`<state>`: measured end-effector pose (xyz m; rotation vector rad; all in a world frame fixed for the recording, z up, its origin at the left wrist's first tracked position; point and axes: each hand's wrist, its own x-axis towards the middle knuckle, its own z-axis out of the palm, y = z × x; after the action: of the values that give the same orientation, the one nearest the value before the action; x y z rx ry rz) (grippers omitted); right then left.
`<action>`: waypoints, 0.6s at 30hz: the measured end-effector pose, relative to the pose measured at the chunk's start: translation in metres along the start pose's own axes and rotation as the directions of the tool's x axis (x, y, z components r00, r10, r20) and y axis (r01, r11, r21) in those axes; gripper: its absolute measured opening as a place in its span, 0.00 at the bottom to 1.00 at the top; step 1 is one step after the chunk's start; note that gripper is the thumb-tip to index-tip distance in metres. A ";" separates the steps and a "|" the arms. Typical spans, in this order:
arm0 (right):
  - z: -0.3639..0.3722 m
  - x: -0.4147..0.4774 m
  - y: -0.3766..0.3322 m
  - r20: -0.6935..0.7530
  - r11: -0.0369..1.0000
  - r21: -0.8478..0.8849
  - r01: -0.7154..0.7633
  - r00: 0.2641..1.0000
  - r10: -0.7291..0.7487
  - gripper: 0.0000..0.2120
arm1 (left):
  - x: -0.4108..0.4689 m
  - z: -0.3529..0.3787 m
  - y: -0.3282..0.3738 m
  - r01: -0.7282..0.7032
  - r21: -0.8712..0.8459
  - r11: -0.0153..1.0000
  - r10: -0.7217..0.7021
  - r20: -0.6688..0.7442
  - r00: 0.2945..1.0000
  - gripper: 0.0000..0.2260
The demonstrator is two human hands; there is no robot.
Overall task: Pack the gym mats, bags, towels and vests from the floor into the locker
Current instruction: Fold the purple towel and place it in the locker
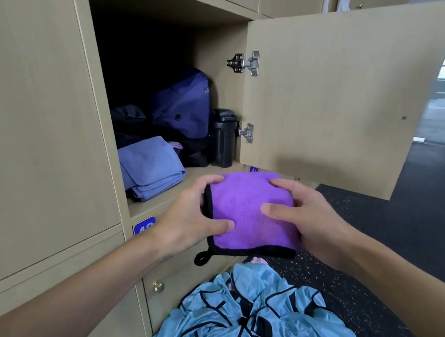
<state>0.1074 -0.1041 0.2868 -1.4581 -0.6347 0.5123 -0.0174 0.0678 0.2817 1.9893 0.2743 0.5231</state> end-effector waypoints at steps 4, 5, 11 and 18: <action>-0.003 0.030 -0.001 0.226 0.886 -0.458 0.076 0.974 0.033 0.44 | 0.020 -0.020 -0.009 0.061 0.029 0.998 -0.059 -0.056 0.997 0.35; 0.000 0.037 -0.001 0.230 0.850 -0.519 0.092 0.973 0.035 0.43 | 0.024 -0.026 -0.010 0.066 0.033 0.997 -0.064 -0.063 0.996 0.35; 0.024 0.090 -0.003 0.239 0.806 -0.510 0.300 0.950 -0.203 0.11 | 0.044 -0.057 -0.022 0.119 0.133 0.984 -0.099 -0.148 0.984 0.35; 0.068 0.160 0.001 0.198 0.968 -0.114 0.224 0.960 -0.199 0.13 | 0.073 -0.076 -0.035 0.139 0.222 0.965 -0.016 -0.479 0.878 0.08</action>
<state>0.1800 0.0537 0.2996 -1.4582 -0.9794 0.4459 0.0122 0.1738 0.2974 2.0554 0.7557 0.9651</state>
